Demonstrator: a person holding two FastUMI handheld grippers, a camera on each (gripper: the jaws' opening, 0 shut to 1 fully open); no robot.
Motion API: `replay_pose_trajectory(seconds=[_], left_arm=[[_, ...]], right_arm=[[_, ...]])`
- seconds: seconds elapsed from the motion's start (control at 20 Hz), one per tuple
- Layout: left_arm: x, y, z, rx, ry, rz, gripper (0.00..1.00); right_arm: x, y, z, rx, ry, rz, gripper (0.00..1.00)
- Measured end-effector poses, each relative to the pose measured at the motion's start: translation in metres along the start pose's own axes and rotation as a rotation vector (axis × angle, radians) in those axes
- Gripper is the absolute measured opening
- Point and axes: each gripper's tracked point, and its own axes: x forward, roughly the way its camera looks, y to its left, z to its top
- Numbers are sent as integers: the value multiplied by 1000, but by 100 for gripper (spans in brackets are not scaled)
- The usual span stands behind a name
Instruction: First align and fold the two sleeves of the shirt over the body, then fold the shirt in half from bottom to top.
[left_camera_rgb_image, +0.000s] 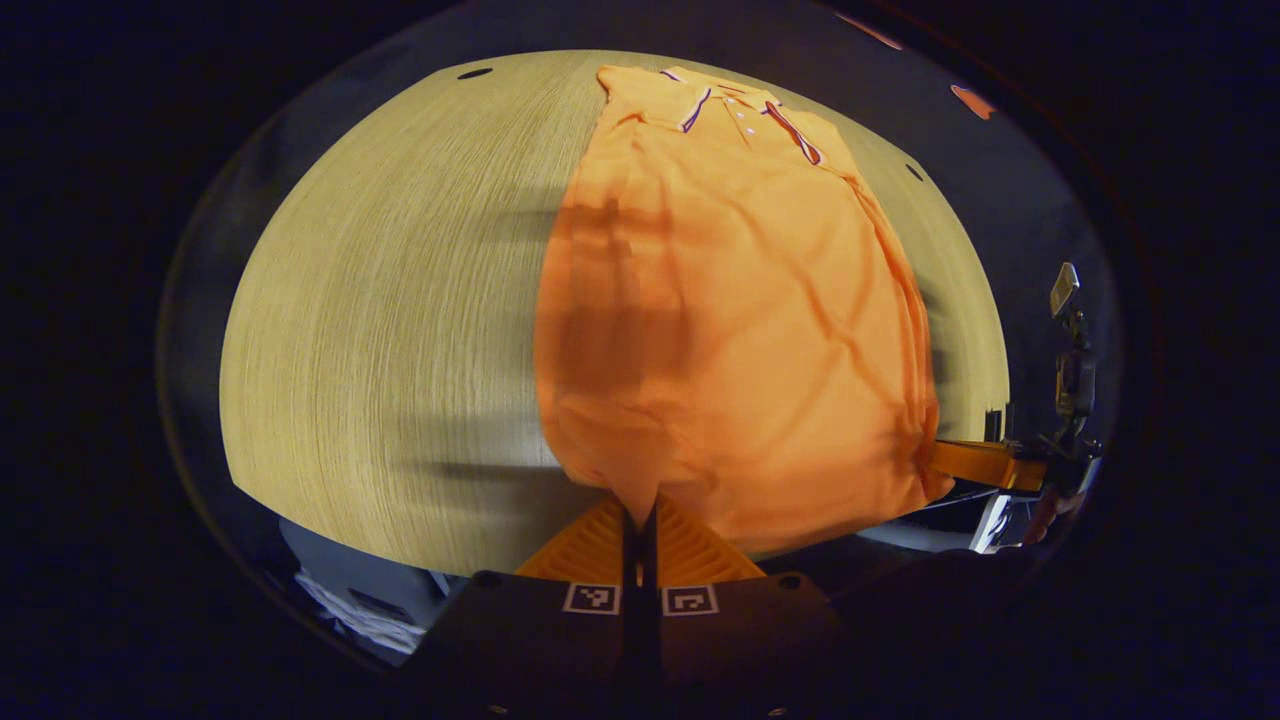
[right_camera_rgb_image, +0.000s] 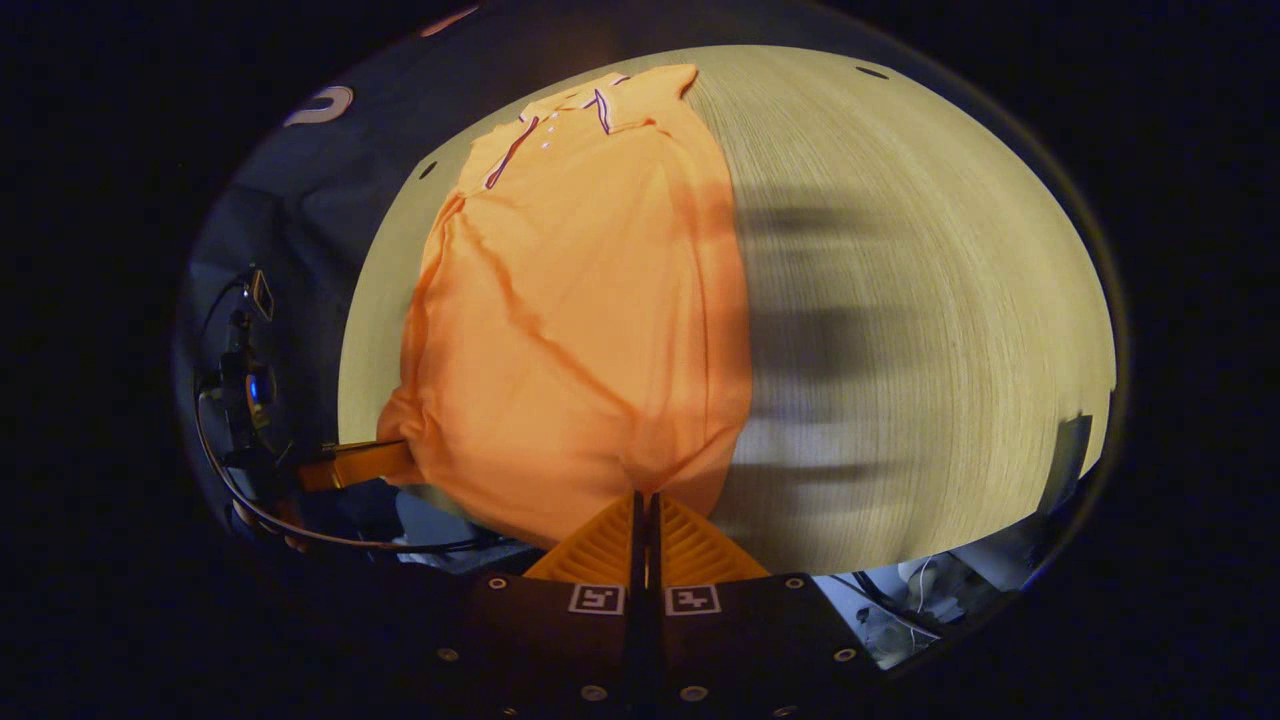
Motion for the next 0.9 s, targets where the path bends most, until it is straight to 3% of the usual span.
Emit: replay_pose_trajectory(seconds=[0.35, 0.45, 0.65, 0.75, 0.85, 0.9], left_arm=[[-16, 2, 35, 36, -52, 34, 1], [-12, 4, 33, 46, -40, 49, 1], [-7, 7, 22, 36, -12, 51, 1], [-6, 11, 18, 30, -6, 58, 1], [-6, 12, 16, 15, -8, 57, 1], [-7, 13, 15, 10, -7, 55, 1]], right_arm=[[-4, -28, 19, 2, -15, -69, 0], [1, -45, 12, -15, 6, -132, 0], [4, -44, -15, 14, 90, -134, 6], [7, -40, -24, -1, 132, -141, 34], [11, -37, -22, -13, 116, -161, 48], [14, -26, -28, -8, 141, -143, 48]])
